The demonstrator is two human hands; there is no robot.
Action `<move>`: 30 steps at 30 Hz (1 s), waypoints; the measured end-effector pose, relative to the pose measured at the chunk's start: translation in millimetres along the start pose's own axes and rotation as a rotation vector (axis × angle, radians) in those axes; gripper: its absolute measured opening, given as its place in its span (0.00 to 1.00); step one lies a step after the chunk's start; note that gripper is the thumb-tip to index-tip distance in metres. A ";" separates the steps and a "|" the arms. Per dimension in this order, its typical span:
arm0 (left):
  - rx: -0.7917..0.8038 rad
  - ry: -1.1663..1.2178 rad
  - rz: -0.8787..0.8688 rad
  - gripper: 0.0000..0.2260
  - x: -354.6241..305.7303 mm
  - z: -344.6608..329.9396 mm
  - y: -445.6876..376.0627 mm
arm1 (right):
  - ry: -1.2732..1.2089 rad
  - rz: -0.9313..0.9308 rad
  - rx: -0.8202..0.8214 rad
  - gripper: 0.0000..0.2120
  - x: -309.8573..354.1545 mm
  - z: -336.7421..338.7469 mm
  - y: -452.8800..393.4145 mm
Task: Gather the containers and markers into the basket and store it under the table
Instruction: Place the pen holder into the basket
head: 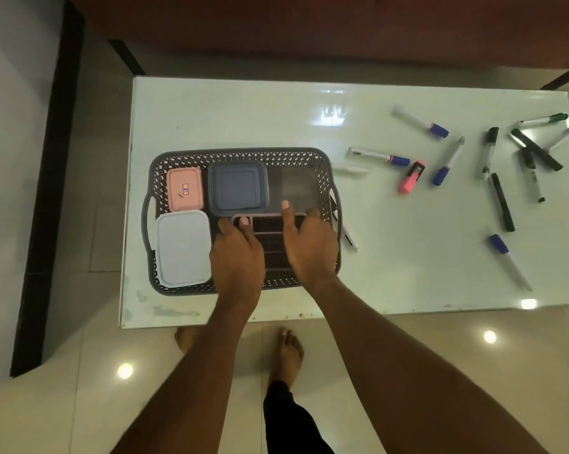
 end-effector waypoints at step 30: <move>-0.113 0.152 -0.046 0.18 16.9 -5.0 1.0 | 0.079 0.063 -0.036 0.28 9.3 -18.1 4.1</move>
Point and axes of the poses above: each hand's wrist, its own y-axis away from the middle knuckle, its own z-axis out of the back of the hand, x = y × z, the point moved 3 cm from there along -y, towards the middle knuckle, and after that the axes turned 11 degrees about -y, right-handed, at the moved point
